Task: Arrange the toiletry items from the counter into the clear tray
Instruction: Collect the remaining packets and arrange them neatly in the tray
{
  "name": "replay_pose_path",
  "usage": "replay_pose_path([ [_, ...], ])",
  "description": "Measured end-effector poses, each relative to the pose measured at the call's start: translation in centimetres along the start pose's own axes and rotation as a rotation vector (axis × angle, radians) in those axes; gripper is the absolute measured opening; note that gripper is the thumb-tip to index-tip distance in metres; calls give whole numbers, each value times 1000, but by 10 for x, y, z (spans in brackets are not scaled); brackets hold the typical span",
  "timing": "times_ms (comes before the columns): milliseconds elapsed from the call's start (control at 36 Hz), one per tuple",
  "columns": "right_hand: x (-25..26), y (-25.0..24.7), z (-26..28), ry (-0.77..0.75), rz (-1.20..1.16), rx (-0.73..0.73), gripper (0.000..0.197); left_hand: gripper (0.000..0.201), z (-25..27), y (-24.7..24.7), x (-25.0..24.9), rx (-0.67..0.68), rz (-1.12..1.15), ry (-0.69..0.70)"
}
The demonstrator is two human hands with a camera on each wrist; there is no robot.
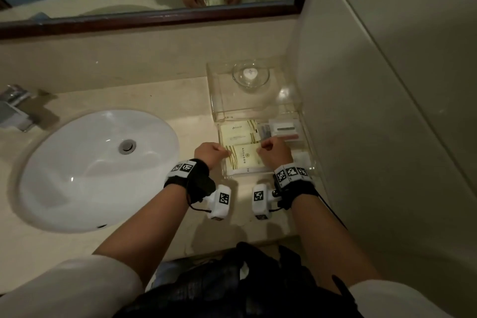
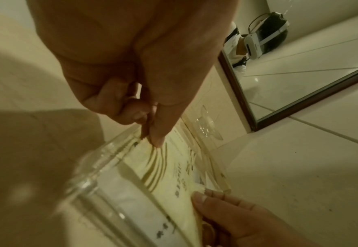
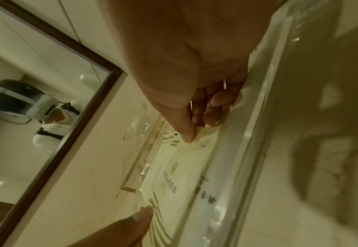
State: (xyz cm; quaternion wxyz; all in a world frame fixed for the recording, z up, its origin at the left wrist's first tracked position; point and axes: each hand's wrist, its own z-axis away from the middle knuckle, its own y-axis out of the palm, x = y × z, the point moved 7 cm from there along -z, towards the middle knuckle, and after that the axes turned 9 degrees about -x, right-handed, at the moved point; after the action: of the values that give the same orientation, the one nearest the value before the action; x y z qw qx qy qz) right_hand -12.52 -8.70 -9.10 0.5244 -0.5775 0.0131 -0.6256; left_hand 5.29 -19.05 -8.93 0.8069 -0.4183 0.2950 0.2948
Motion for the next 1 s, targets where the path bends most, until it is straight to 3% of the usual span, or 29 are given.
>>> replay_pose_path([
  [361,-8,-6,8,-78,13,-102,20,19,2,3,-5,-89,-172,198],
  [556,10,-9,12,-302,-35,-2,26,21,7,-5,-16,-186,-218,369],
  [639,11,-7,18,-377,-12,58,28,21,10,-3,-23,-148,-244,473],
  [750,12,-2,23,-444,57,108,29,15,17,11,-30,2,-340,582],
  [833,11,3,22,-472,114,102,33,21,19,18,-30,69,-425,614],
  [1000,13,10,22,-507,187,96,39,29,21,21,-29,76,-512,627],
])
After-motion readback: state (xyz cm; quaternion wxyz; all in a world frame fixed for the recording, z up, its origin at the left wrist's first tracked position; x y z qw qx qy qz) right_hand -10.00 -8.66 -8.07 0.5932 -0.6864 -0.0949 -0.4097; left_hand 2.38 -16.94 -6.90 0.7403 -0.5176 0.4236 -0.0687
